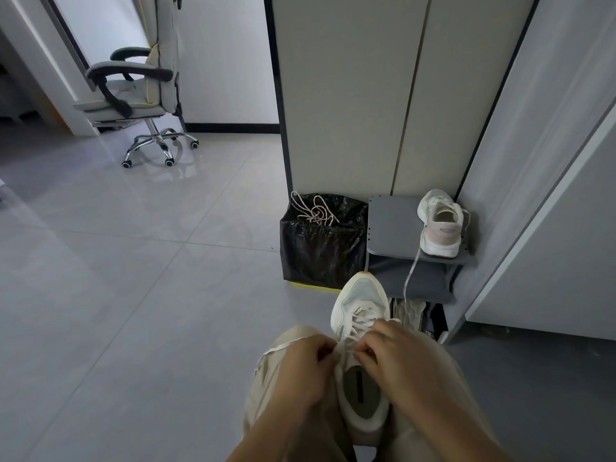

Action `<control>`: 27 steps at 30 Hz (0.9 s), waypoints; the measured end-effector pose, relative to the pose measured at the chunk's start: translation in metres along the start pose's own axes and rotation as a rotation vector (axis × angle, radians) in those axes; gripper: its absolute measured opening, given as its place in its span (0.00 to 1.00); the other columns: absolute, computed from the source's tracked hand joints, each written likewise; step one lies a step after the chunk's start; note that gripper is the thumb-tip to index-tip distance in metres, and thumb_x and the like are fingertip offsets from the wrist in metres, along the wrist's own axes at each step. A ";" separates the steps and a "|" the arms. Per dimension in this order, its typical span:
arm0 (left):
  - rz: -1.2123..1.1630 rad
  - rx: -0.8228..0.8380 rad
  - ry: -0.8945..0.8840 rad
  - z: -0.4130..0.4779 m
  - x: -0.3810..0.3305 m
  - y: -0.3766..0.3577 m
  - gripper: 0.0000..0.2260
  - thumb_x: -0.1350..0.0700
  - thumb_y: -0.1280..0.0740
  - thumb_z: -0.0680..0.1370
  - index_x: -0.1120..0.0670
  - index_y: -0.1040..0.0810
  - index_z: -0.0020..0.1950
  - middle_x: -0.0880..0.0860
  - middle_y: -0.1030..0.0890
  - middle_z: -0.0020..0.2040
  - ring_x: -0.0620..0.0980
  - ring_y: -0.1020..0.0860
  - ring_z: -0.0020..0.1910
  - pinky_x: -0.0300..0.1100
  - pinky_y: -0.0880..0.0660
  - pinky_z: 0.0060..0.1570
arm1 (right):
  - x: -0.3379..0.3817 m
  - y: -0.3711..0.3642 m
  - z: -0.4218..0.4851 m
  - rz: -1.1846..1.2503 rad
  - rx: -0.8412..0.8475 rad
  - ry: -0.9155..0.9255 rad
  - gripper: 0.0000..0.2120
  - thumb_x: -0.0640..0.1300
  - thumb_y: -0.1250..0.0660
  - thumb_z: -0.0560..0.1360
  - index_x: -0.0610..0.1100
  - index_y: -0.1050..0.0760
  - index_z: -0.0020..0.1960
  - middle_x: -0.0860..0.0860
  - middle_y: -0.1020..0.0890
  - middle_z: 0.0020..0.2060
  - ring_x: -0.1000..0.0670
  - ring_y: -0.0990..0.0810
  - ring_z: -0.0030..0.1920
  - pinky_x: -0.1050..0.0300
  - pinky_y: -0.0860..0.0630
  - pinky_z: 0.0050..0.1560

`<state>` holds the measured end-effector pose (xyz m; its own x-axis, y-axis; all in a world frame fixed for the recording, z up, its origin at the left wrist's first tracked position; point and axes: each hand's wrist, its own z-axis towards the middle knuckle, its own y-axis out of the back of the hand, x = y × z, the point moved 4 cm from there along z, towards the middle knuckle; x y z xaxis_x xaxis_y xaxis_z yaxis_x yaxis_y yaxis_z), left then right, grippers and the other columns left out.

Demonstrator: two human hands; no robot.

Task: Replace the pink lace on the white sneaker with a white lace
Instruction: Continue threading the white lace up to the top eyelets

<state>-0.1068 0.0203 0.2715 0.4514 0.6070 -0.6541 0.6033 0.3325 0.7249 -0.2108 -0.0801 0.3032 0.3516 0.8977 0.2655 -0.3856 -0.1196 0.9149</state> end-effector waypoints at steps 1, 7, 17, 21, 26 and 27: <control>-0.047 0.023 0.011 0.001 -0.001 -0.001 0.06 0.44 0.37 0.74 0.35 0.25 0.36 0.39 0.19 0.41 0.39 0.22 0.44 0.42 0.26 0.52 | 0.002 -0.003 0.001 -0.006 -0.004 -0.003 0.14 0.51 0.18 0.53 0.53 0.24 0.29 0.57 0.26 0.29 0.57 0.25 0.30 0.70 0.38 0.32; -0.131 0.037 0.011 0.005 0.003 0.001 0.08 0.52 0.34 0.76 0.39 0.23 0.38 0.39 0.19 0.40 0.36 0.23 0.42 0.36 0.26 0.50 | 0.004 -0.015 0.003 -0.017 -0.040 0.035 0.15 0.49 0.18 0.52 0.52 0.25 0.27 0.56 0.26 0.28 0.55 0.25 0.31 0.64 0.29 0.30; -0.165 0.011 -0.060 0.001 0.003 -0.001 0.06 0.51 0.33 0.76 0.41 0.21 0.42 0.39 0.20 0.38 0.36 0.24 0.40 0.26 0.31 0.43 | 0.015 -0.023 0.001 -0.170 -0.056 0.029 0.16 0.46 0.19 0.51 0.48 0.26 0.27 0.53 0.25 0.27 0.52 0.24 0.29 0.56 0.34 0.38; -0.105 -0.039 -0.099 -0.003 0.003 0.001 0.09 0.47 0.36 0.76 0.46 0.18 0.52 0.45 0.17 0.49 0.40 0.24 0.47 0.30 0.30 0.51 | 0.013 -0.030 0.001 -0.151 -0.106 0.015 0.08 0.47 0.27 0.61 0.49 0.25 0.29 0.54 0.24 0.28 0.51 0.24 0.30 0.56 0.40 0.38; 0.011 0.027 -0.133 0.006 -0.001 0.011 0.09 0.55 0.37 0.77 0.43 0.20 0.49 0.41 0.21 0.48 0.41 0.24 0.49 0.25 0.33 0.47 | 0.003 -0.030 0.001 0.021 -0.023 0.006 0.09 0.51 0.42 0.66 0.50 0.24 0.34 0.56 0.23 0.31 0.53 0.23 0.32 0.59 0.35 0.40; 0.056 0.038 -0.146 0.009 -0.001 0.011 0.09 0.55 0.37 0.77 0.43 0.20 0.49 0.41 0.21 0.48 0.42 0.24 0.49 0.29 0.30 0.49 | 0.000 -0.029 0.001 0.085 0.010 -0.023 0.07 0.50 0.39 0.67 0.50 0.23 0.36 0.56 0.23 0.32 0.53 0.23 0.33 0.62 0.33 0.40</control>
<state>-0.0945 0.0167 0.2783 0.5741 0.5115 -0.6394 0.5975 0.2722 0.7543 -0.1987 -0.0767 0.2774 0.3375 0.8743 0.3489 -0.4063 -0.1991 0.8918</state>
